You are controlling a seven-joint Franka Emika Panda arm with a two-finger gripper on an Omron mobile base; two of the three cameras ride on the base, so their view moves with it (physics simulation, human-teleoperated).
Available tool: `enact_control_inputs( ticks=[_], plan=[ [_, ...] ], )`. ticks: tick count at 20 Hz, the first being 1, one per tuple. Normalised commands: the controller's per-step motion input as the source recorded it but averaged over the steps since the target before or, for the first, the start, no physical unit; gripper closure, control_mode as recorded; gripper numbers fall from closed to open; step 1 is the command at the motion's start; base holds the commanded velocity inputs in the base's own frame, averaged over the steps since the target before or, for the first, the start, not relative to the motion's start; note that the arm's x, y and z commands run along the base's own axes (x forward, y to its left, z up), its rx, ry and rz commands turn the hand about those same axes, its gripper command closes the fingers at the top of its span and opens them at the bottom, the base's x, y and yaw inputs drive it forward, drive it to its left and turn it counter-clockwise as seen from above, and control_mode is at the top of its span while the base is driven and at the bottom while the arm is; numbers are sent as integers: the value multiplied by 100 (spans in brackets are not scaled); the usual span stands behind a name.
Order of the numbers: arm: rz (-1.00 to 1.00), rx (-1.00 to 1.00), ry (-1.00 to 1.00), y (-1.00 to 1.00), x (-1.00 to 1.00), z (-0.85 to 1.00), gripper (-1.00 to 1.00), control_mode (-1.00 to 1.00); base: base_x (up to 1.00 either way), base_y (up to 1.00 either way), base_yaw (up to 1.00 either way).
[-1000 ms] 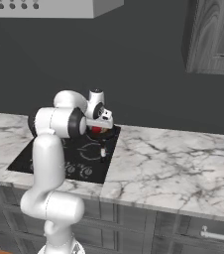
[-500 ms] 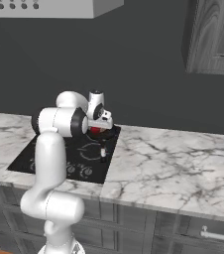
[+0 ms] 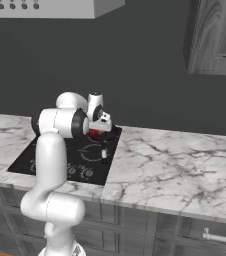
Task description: Place the pan on the rear right burner on the stove. Then place the tomato and the onion in the pan and turn on the rear right burner.
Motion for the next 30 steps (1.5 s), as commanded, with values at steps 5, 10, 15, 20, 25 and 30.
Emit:
enact_control_inputs(
  ticks=[5, 10, 15, 20, 25, 30],
  plan=[
    [-2, 0, 5, -1, -4, -12, -100, -100, 0, 0, 0],
    [0, 2, 0, -7, -1, 0, -100, -100, 0, 0, 0],
    [0, 0, 0, 0, 0, 6, -100, -100, 0, 0, 0],
    [0, 0, -7, 0, -2, 47, -100, -100, 0, 0, 0],
    [0, 1, -5, 0, -24, 48, -100, -100, 0, 0, 0],
    [0, 1, 0, 0, -67, 30, -100, -100, 0, 0, 0]
  ],
)
